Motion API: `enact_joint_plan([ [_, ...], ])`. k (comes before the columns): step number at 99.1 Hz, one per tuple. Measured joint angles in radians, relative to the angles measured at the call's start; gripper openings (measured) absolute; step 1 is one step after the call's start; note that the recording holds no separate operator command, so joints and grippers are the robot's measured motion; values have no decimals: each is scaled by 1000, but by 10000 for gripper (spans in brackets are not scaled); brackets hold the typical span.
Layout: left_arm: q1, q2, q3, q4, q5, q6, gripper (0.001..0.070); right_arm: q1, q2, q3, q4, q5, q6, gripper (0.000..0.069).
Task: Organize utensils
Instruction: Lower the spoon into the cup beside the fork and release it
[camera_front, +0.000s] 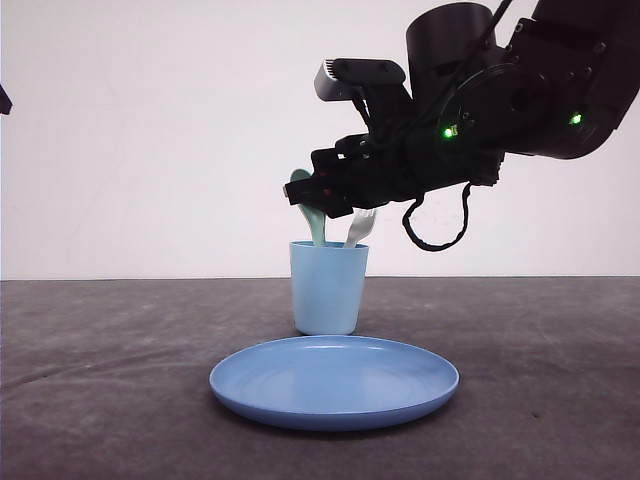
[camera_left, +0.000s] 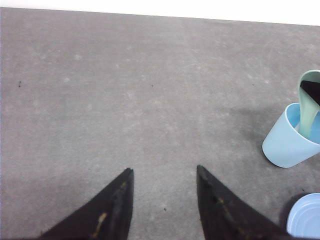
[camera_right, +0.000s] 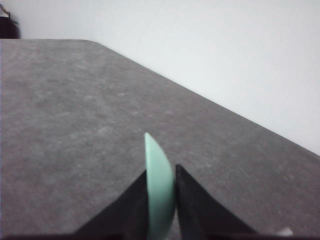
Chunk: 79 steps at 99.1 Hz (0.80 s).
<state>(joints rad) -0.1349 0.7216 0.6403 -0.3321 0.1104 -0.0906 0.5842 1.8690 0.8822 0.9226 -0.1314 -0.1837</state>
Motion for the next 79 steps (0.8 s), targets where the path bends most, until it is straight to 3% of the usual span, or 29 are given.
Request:
enact_joint_plan([
  [11, 0, 0, 0, 0, 0, 0, 229, 5, 0, 0, -6, 0, 0, 215],
  [22, 0, 0, 0, 0, 0, 0, 229, 13, 0, 0, 0, -1, 0, 259],
  [49, 0, 0, 0, 0, 0, 0, 229, 31, -19, 0, 56, -1, 53, 268],
  [69, 0, 0, 0, 0, 0, 0, 229, 31, -152, 0, -25, -48, 211, 268],
  [79, 0, 0, 0, 0, 0, 0, 229, 31, -230, 0, -137, -101, 260, 268],
])
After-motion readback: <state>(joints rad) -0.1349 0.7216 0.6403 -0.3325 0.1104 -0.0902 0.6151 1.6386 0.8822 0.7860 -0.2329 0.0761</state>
